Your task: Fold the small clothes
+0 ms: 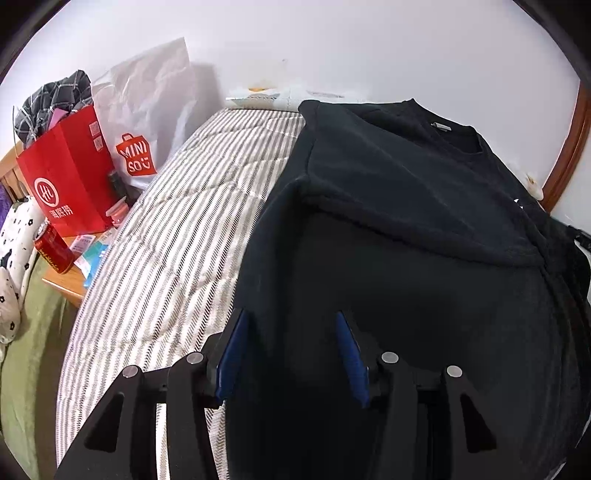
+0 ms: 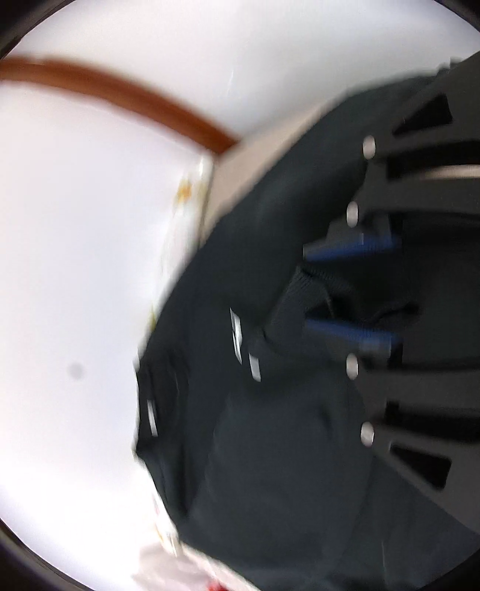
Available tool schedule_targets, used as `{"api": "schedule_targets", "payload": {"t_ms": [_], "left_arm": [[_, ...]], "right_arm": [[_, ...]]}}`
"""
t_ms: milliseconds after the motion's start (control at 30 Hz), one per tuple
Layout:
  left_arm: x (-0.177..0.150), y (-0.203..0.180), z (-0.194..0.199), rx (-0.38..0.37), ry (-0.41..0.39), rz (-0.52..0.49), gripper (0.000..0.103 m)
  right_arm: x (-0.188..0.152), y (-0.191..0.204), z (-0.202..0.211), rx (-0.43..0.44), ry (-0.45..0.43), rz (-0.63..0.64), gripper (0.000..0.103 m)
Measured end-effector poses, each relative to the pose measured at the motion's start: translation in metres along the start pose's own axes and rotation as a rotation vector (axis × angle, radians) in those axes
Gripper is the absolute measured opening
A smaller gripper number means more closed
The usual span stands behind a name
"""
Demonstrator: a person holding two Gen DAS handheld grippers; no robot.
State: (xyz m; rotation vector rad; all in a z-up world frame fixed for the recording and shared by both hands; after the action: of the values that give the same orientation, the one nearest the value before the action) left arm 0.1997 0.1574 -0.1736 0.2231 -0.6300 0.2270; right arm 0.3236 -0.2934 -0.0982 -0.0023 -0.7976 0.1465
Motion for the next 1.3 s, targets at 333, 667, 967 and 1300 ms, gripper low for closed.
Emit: {"api": "schedule_targets", "payload": {"t_ms": [333,667,967,1300], "left_arm": [[0.026,0.005,-0.01,0.063,-0.013,0.007,0.047],[0.048,-0.005,-0.033,0.051,-0.045,-0.056,0.037],[0.062,-0.011,-0.048,-0.023,-0.051,-0.056,0.03],[0.069,0.01,-0.054,-0.106,-0.03,0.052,0.008]], "right_arm": [[0.064,0.087,-0.002,0.263,-0.053,0.104,0.05],[0.11,0.258,-0.087,0.615,0.052,0.243,0.05],[0.159,0.343,-0.163,0.75,0.112,0.261,0.05],[0.185,0.392,-0.186,0.867,0.073,0.256,0.0]]}}
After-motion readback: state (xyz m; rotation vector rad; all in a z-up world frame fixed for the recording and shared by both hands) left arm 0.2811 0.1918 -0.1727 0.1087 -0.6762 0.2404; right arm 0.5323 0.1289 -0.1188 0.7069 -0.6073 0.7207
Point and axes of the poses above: each gripper's, at about its wrist camera, not at the fingertips, and z roughly against the way its jaws point, y to its left, x to its top, the point moved 3 cm from there along -z, roughly the way its jaws point, and after that the axes turned 14 degrees about x, right-handed, at the moved point
